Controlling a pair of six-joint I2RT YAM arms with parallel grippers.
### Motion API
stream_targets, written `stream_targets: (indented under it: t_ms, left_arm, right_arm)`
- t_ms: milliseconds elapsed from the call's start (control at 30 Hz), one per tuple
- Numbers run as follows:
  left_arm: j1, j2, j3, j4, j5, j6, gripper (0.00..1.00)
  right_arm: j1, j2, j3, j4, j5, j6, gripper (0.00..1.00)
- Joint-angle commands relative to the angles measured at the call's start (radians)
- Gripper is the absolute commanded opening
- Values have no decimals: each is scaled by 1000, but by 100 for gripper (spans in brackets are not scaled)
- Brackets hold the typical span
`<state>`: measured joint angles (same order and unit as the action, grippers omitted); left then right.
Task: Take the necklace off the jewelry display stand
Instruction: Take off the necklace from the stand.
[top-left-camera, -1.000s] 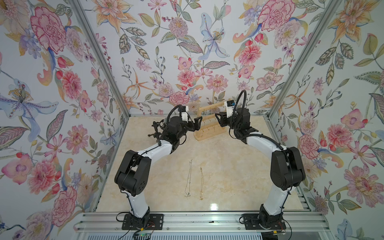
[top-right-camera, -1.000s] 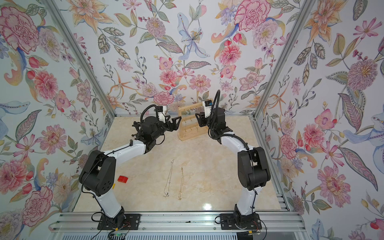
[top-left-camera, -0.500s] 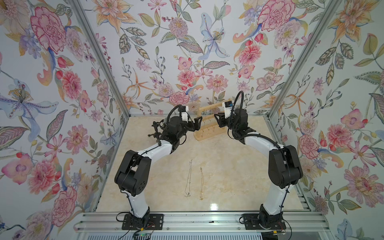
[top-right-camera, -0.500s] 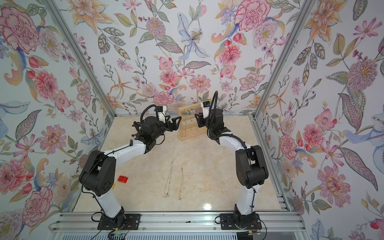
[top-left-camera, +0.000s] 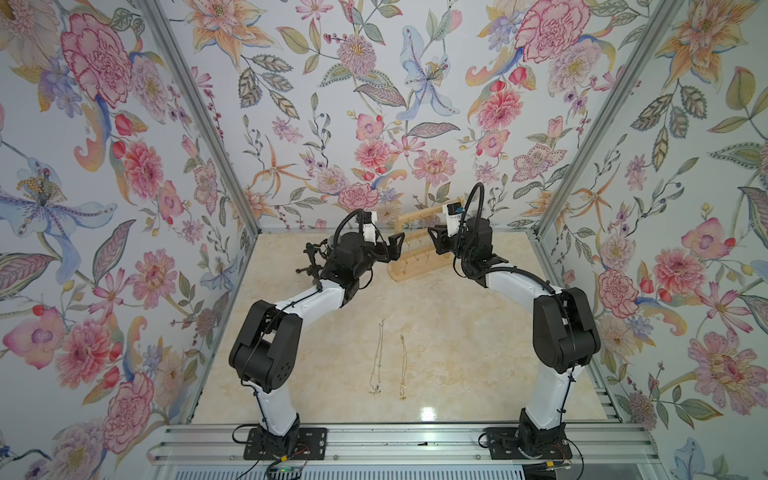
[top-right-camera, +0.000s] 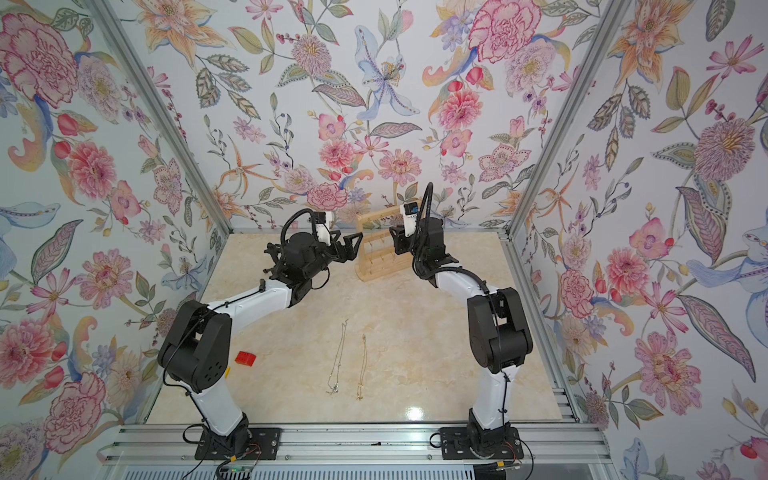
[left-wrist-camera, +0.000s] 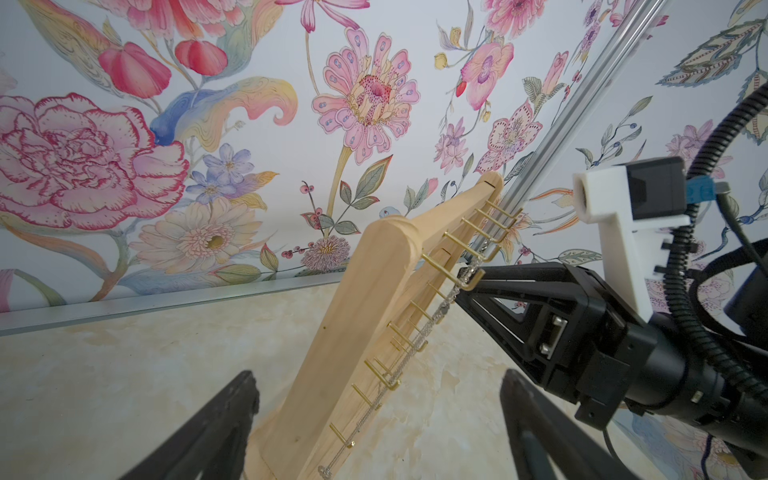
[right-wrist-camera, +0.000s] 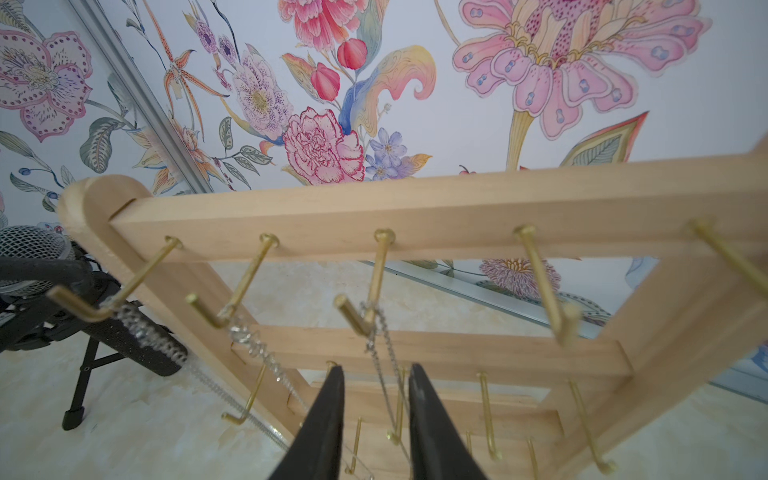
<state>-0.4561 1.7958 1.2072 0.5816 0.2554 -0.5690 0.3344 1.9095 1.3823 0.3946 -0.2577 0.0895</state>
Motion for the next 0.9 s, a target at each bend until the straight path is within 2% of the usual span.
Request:
stream_targets:
  t_ms: [0,433,867]
  left_arm:
    - [14,13,28,3,9,-5,92]
    - [14,14,29,5,12,-6,92]
    - [14,14,27,7,13,-8,92]
  right_arm:
    - [4,7,27,39,13,-20,28]
    - [4,11,34,42,13,-19,22]
    - [5,4,31,42,16,-19,8]
